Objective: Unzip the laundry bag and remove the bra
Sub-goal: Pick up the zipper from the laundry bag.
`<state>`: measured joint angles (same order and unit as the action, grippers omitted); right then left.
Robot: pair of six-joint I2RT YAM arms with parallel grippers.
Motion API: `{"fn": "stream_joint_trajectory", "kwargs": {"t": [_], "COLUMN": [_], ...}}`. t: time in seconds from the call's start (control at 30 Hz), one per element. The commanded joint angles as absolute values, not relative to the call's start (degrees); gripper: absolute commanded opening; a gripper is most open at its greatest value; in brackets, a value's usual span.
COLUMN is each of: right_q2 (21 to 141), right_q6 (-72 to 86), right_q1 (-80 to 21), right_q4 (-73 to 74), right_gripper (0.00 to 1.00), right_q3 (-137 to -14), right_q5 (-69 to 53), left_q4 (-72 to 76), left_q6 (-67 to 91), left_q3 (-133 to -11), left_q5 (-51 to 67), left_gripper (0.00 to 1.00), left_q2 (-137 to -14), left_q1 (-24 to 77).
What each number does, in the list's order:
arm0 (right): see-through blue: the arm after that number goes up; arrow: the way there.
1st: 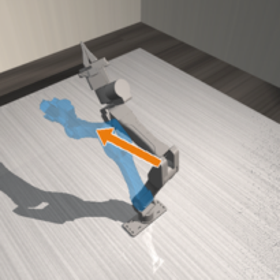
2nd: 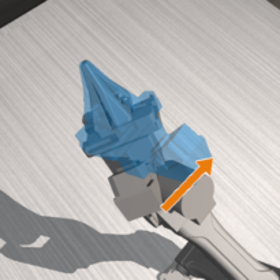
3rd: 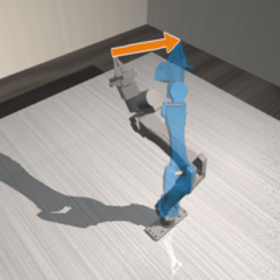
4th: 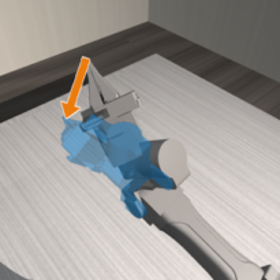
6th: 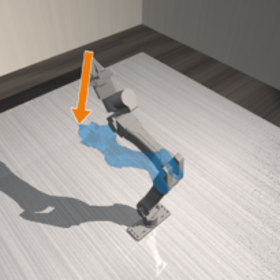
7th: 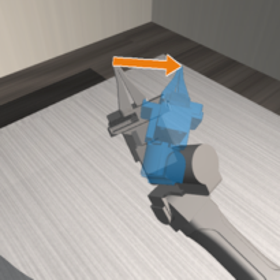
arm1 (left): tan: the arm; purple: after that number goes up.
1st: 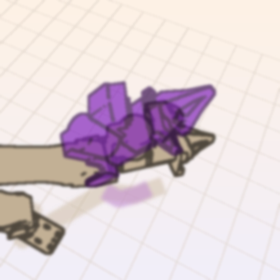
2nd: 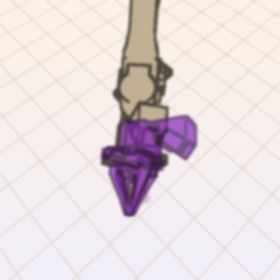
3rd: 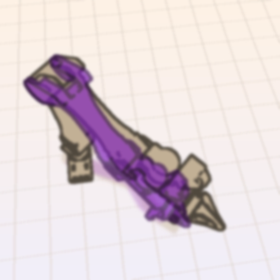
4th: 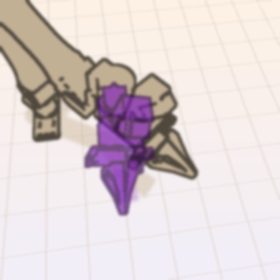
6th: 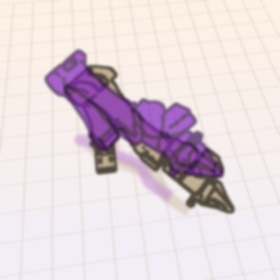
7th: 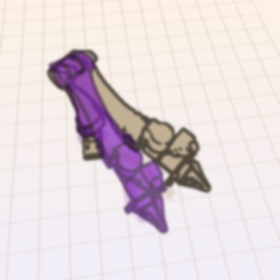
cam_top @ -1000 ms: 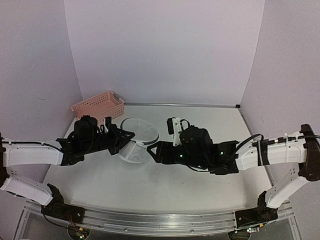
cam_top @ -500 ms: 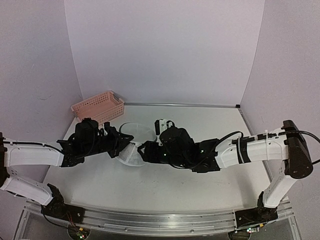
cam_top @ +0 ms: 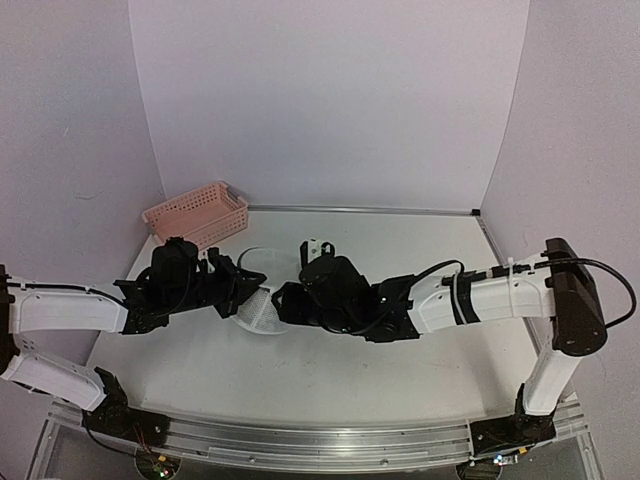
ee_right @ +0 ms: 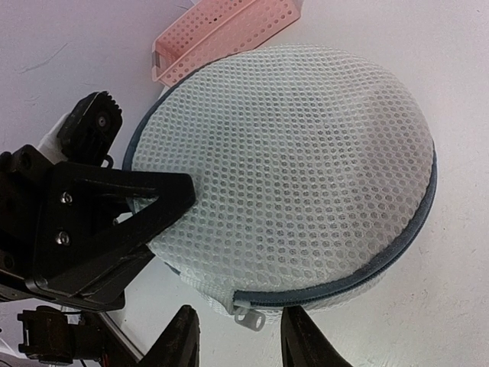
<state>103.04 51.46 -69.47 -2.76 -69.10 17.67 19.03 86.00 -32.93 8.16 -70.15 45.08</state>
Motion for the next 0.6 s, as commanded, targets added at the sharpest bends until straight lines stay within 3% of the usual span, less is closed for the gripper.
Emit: {"fn": "stream_joint_trajectory", "kwargs": {"t": [0.0,0.33,0.57], "right_q2": [104.31,105.56,104.97], "right_q6": [52.29,52.03,51.57], "right_q1": [-69.79,-69.79,-69.79], "right_q4": [-2.01,-1.40,-1.34], "right_gripper": [0.35,0.20,0.00], "right_q3": [-71.92,-72.88,-72.91], "right_q5": [20.19,20.91,20.93], "left_q4": [21.80,21.36,21.05], "left_q6": [86.33,86.15,85.95], "left_q3": [-34.53,-35.15,-35.20], "left_q5": [7.47,7.79,8.00], "left_gripper": [0.00,0.00,0.00], "left_q2": [-69.32,-69.72,-70.04], "left_q1": [45.35,45.44,45.54]}}
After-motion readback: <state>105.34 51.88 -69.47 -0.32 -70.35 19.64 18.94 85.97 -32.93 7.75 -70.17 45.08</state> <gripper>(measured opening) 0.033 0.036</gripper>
